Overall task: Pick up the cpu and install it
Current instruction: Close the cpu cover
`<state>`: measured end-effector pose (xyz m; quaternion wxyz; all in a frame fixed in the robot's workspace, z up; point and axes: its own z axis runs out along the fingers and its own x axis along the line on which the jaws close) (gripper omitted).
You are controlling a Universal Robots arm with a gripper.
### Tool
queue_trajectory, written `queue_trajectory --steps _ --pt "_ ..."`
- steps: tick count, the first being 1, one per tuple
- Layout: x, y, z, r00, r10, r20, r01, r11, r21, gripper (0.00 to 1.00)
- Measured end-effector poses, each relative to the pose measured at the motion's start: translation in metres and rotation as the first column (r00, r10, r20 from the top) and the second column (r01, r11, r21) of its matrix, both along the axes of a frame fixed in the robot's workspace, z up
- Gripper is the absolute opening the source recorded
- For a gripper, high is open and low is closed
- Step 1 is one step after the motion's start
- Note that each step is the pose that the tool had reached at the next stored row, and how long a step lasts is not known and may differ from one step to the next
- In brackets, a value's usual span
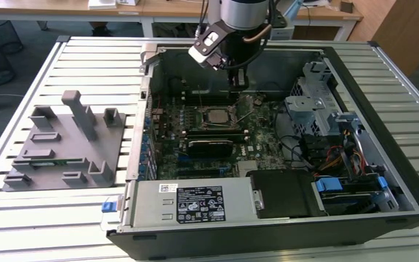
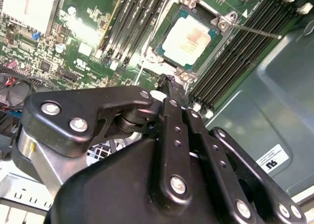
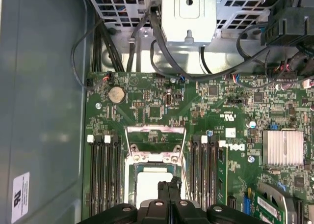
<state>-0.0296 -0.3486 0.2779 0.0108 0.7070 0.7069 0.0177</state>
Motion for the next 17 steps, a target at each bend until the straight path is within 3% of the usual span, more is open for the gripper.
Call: queue_trajectory --steps 17 --pt "0.0034 0.0 0.0043 1.0 0.0 -0.0001 0.0 1.0 0.0001 0.11"
